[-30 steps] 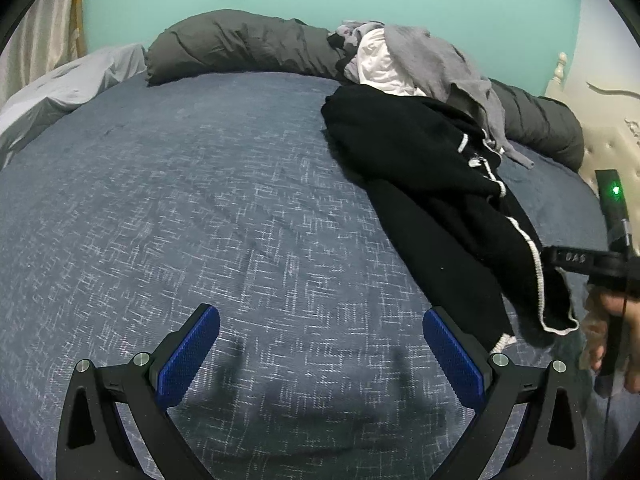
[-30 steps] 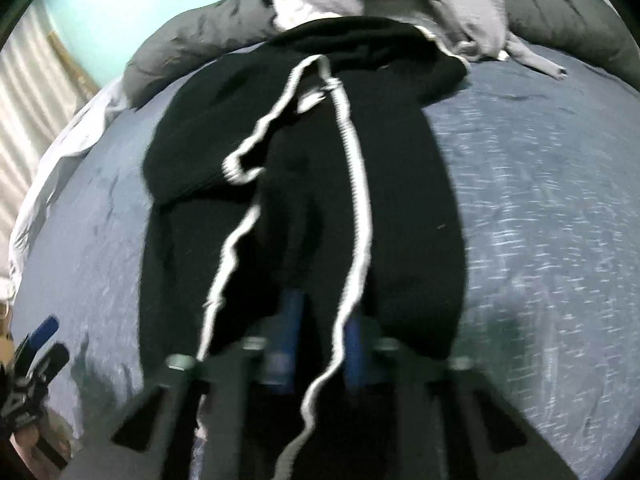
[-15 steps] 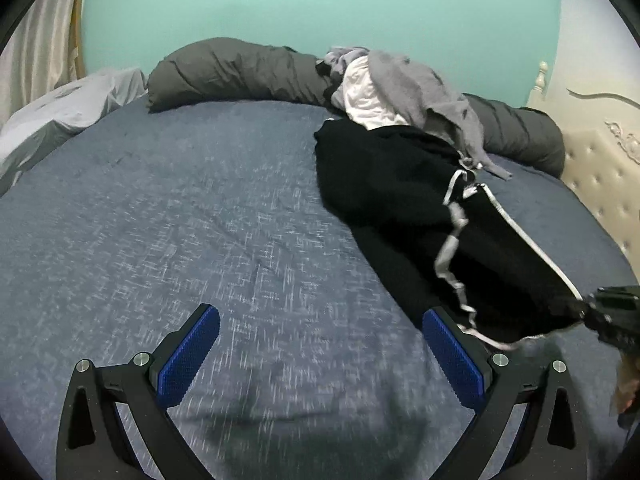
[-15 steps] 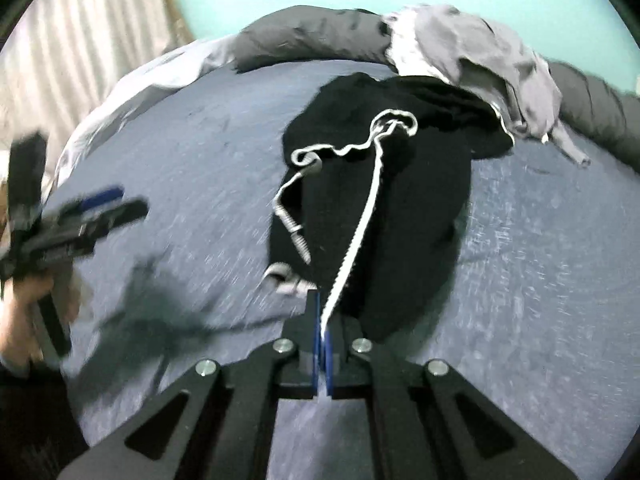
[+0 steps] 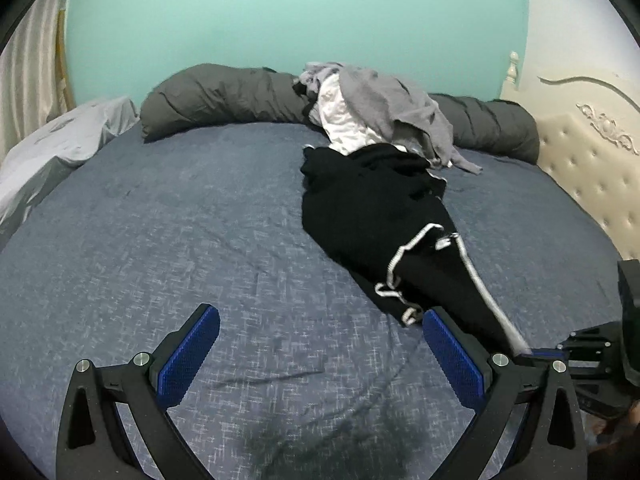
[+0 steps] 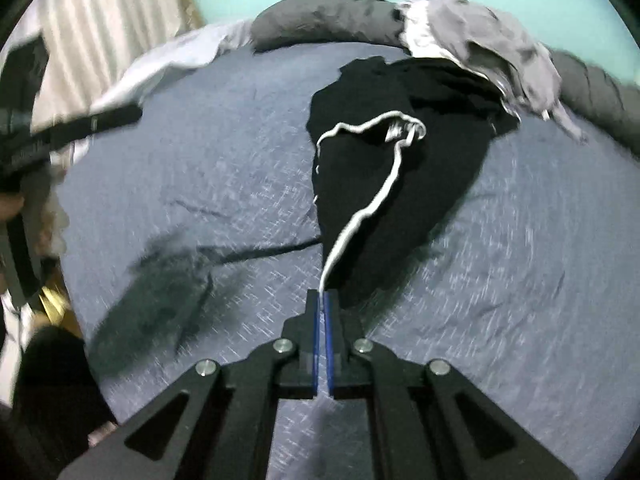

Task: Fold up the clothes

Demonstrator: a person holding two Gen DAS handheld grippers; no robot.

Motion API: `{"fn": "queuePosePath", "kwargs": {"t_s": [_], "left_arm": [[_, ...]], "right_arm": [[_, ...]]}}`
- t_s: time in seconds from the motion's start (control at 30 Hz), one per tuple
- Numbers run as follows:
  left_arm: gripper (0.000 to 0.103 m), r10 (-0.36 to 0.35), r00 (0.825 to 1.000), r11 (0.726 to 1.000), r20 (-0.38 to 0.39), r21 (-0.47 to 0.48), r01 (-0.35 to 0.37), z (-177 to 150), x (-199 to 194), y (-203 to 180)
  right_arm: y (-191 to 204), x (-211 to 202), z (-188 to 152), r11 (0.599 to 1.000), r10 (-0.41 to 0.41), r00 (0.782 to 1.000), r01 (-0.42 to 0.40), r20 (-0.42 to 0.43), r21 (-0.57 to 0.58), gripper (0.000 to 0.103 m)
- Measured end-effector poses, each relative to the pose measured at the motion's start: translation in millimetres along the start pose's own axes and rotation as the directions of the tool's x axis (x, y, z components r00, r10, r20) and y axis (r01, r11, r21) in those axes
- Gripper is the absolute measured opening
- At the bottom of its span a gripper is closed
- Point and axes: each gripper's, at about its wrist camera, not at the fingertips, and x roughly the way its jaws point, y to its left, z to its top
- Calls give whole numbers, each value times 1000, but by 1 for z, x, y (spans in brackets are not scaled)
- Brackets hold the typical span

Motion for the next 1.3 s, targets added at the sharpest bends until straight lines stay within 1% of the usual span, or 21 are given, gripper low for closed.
{"fn": "queuePosePath", "kwargs": {"t_s": [0.1, 0.13, 0.23, 0.3, 0.37, 0.43, 0.53, 0.6, 0.7, 0.83, 0.93, 1.07, 1.2, 1.3], "left_arm": [[103, -20, 1000, 1000, -20, -4, 20, 0, 12, -5], [103, -27, 999, 1000, -31, -4, 27, 0, 18, -8], [103, -45, 997, 999, -62, -3, 44, 2, 34, -15], [103, -34, 997, 999, -71, 14, 35, 5, 46, -21], [103, -28, 996, 999, -83, 31, 30, 10, 59, -26], [103, -24, 996, 999, -91, 45, 28, 16, 72, -31], [103, -16, 993, 997, -113, 67, 24, 26, 95, -38], [103, -24, 991, 997, -131, 63, 33, 33, 111, -42], [103, -21, 990, 995, -141, 90, 34, 41, 131, -53], [103, 0, 990, 990, -143, 138, 20, 48, 152, -71], [103, 12, 987, 989, -162, 147, 12, 52, 170, -81], [103, -11, 983, 988, -183, 147, 38, 54, 189, -93], [103, 11, 983, 979, -184, 201, 26, 54, 203, -110], [103, 13, 981, 975, -194, 220, 30, 56, 214, -121]], "right_arm": [[-16, -7, -5, 995, -19, 998, 13, 54, 95, 5], [-25, -9, -7, 990, -29, 997, 18, 75, 138, 9], [-47, -10, -13, 969, -63, 992, 34, 111, 244, 17], [-62, -8, -16, 951, -78, 988, 34, 131, 307, 18], [-73, -8, -19, 936, -87, 983, 26, 160, 350, 21], [-81, -5, -22, 924, -83, 979, 6, 187, 381, 26], [-90, 0, -27, 907, -79, 971, -24, 227, 421, 27], [-95, 5, -31, 895, -78, 965, -43, 250, 444, 28], [-101, 12, -38, 882, -81, 958, -59, 274, 467, 28], [-107, 21, -43, 867, -59, 958, -91, 281, 490, 28], [-110, 27, -46, 866, -47, 960, -98, 275, 490, 28], [-114, 27, -46, 871, -38, 959, -106, 282, 479, 28], [-121, 25, -45, 864, -38, 952, -121, 303, 488, 28], [-127, 25, -44, 857, -38, 950, -130, 311, 500, 28]]}}
